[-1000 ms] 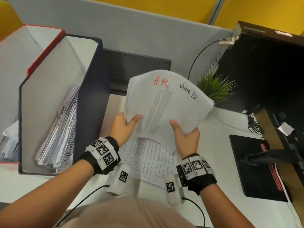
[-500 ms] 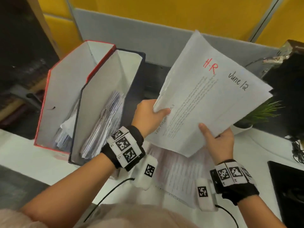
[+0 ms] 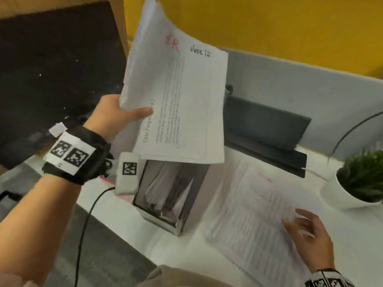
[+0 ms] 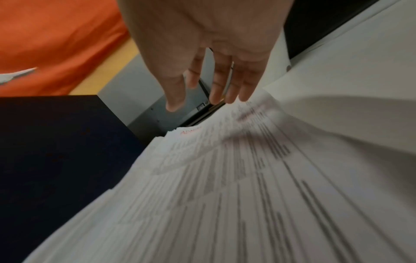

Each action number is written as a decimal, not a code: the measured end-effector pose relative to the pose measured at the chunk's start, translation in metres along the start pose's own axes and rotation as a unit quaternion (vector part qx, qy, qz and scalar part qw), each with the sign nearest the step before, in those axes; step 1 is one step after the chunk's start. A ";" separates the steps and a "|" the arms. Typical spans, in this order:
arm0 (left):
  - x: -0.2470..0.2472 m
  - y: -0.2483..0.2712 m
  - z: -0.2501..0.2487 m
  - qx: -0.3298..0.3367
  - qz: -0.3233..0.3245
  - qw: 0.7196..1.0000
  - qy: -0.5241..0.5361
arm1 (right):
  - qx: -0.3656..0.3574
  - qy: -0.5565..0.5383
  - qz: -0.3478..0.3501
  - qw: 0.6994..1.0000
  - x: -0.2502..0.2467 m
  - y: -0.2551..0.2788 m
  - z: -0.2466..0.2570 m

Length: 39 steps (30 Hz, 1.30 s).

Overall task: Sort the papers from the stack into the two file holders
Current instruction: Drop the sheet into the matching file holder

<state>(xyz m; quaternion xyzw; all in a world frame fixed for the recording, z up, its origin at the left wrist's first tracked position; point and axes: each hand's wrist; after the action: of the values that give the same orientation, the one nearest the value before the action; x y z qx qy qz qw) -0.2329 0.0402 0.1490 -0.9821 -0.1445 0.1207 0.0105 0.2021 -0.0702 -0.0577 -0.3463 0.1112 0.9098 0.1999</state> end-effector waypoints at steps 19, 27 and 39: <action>0.012 -0.056 0.077 -0.040 0.067 0.920 -0.385 | 0.004 0.223 -0.032 0.974 0.007 0.027 -0.027; 0.024 -0.056 0.109 -0.048 0.105 0.881 -0.459 | 0.038 0.213 0.000 0.976 0.008 0.022 -0.034; 0.056 -0.016 -0.002 0.175 -0.048 0.974 -0.138 | 0.005 0.233 0.012 0.972 0.009 0.023 -0.040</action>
<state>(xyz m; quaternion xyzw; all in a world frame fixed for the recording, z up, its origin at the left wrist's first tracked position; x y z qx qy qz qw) -0.1850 0.0720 0.1391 -0.9307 -0.1685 0.2779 0.1679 0.2099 -0.1017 -0.0916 -0.5464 0.1635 0.8058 0.1597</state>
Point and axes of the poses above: each hand's wrist, its own y-axis away from the middle knuckle, its own x-axis out of the palm, z = x × y, and after that the axes turned 15 degrees about y, right-handed
